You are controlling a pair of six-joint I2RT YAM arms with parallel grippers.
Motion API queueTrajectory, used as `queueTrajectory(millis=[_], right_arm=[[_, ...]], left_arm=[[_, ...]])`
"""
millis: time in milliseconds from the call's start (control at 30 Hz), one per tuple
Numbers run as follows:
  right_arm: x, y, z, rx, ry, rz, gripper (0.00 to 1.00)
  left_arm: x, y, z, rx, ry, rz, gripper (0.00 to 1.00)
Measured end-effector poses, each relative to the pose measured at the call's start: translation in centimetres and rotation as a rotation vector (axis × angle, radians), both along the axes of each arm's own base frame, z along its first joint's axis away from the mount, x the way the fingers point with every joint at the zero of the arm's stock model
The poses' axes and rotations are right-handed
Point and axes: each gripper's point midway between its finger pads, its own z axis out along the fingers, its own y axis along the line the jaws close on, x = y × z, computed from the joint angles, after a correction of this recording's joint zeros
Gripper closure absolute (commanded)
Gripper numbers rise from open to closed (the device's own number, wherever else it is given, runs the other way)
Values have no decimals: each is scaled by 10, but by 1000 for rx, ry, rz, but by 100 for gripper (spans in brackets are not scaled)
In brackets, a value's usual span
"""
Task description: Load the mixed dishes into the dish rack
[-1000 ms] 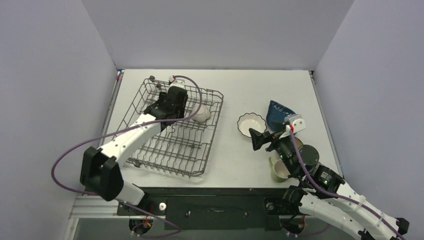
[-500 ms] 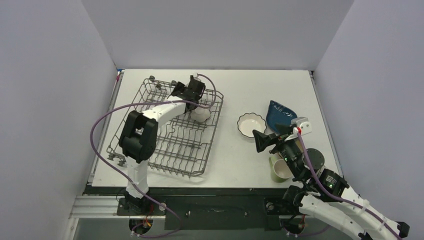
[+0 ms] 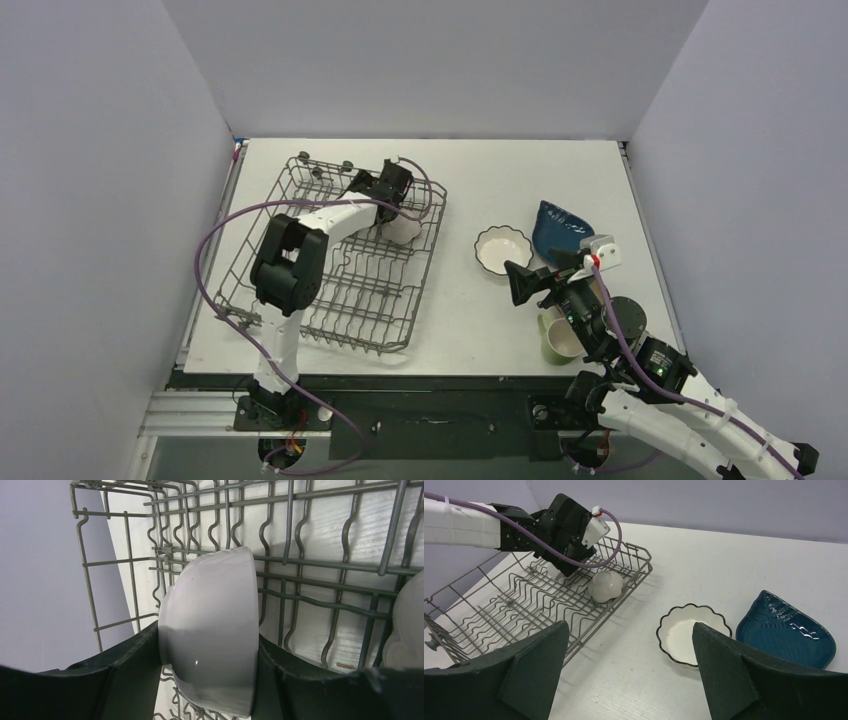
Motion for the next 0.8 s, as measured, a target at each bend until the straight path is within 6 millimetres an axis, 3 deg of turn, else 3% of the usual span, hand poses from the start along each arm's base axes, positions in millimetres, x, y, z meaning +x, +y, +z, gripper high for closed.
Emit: queueTrajectory(millis=[233,533,800], right_arm=[[0,0,0,0,0,0,11],[0,0,0,0,0,0,12],[0,0,0,0,2,0,12]], left_arm=[[4,0,1,-8,12,15,66],[2,-2,1,-31,22,23,45],[-5,-17,-9,-91,61,-5,34]])
